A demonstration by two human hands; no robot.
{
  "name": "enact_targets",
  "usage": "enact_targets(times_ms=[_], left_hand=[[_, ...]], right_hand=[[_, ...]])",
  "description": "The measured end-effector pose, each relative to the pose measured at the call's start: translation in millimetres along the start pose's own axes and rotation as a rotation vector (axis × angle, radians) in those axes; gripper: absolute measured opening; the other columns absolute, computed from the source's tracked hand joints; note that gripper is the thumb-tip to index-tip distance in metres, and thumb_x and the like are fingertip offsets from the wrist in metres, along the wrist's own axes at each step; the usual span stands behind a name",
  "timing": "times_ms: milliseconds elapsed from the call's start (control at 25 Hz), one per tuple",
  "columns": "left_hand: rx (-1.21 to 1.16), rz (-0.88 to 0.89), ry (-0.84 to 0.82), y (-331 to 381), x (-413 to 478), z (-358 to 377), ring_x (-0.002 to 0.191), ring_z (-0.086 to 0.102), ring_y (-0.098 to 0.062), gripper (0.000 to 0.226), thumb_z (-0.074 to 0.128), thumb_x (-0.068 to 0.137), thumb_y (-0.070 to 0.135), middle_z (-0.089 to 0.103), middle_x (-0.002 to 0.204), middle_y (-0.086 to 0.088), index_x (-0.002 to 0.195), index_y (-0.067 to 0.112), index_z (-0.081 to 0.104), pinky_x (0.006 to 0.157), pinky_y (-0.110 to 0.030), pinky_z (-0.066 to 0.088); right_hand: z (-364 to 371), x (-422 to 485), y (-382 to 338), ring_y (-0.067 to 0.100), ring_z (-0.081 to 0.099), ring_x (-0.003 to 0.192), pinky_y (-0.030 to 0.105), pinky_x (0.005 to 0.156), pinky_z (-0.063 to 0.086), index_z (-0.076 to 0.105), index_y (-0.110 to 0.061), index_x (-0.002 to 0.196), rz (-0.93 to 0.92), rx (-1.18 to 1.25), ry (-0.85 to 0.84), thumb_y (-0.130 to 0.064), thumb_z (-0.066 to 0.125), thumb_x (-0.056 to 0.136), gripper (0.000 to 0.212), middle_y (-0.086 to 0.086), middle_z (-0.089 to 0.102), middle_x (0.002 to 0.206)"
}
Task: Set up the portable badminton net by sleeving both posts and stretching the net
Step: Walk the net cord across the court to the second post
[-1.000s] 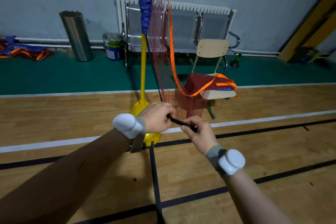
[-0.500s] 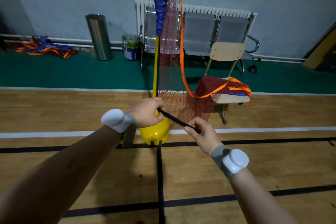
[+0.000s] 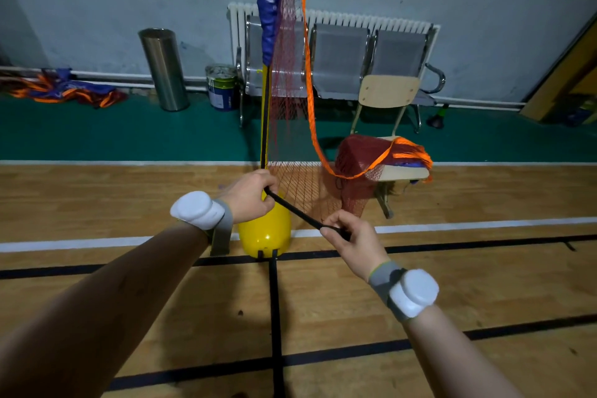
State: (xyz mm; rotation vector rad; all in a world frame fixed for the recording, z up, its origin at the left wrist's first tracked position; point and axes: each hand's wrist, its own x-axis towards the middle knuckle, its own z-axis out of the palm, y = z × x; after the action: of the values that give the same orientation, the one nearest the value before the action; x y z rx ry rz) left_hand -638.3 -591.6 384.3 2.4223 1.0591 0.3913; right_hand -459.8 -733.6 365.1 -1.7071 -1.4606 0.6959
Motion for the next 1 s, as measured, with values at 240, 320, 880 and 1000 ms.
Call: enact_targets(times_ms=[240,320,880,1000], left_hand=[[0.082,0.088,-0.118,46,2,27,0.107,0.053,-0.024,0.020,0.052,0.080,0.007,0.058,0.111,-0.003,0.095,0.015,0.063,0.092,-0.031,0.041],[0.110,0.170,-0.119,60,-4,39,0.111,0.050,-0.022,0.024,0.052,0.078,0.005,0.056,0.112,-0.001,0.098,0.015,0.060,0.096,-0.030,0.038],[0.210,0.186,-0.093,84,-34,54,0.104,0.046,-0.020,0.015,0.056,0.089,0.027,0.057,0.103,-0.001,0.099,0.017,0.062,0.086,-0.028,0.034],[0.193,0.172,-0.095,75,-40,43,0.102,0.046,-0.019,0.011,0.057,0.089,0.024,0.059,0.100,-0.001,0.092,0.014,0.061,0.081,-0.025,0.031]], right_hand=[[-7,-25,2,-0.006,0.050,0.069,0.002,0.066,0.037,0.066,-0.005,0.090,-0.024,0.018,-0.002,-0.006,0.061,0.085,0.007,-0.016,0.055,0.072],[-16,-33,5,-0.007,0.051,0.072,0.000,0.068,0.037,0.067,-0.004,0.092,-0.011,0.039,-0.002,-0.005,0.061,0.085,0.009,-0.013,0.058,0.076],[-31,-43,21,0.012,0.048,0.087,0.012,0.081,0.037,0.068,-0.002,0.097,-0.064,-0.103,0.018,-0.003,0.063,0.083,0.014,-0.001,0.048,0.088],[-20,-41,15,0.005,0.042,0.069,0.014,0.065,0.034,0.062,-0.001,0.087,-0.011,-0.063,-0.007,-0.006,0.064,0.083,0.006,-0.009,0.044,0.073]])
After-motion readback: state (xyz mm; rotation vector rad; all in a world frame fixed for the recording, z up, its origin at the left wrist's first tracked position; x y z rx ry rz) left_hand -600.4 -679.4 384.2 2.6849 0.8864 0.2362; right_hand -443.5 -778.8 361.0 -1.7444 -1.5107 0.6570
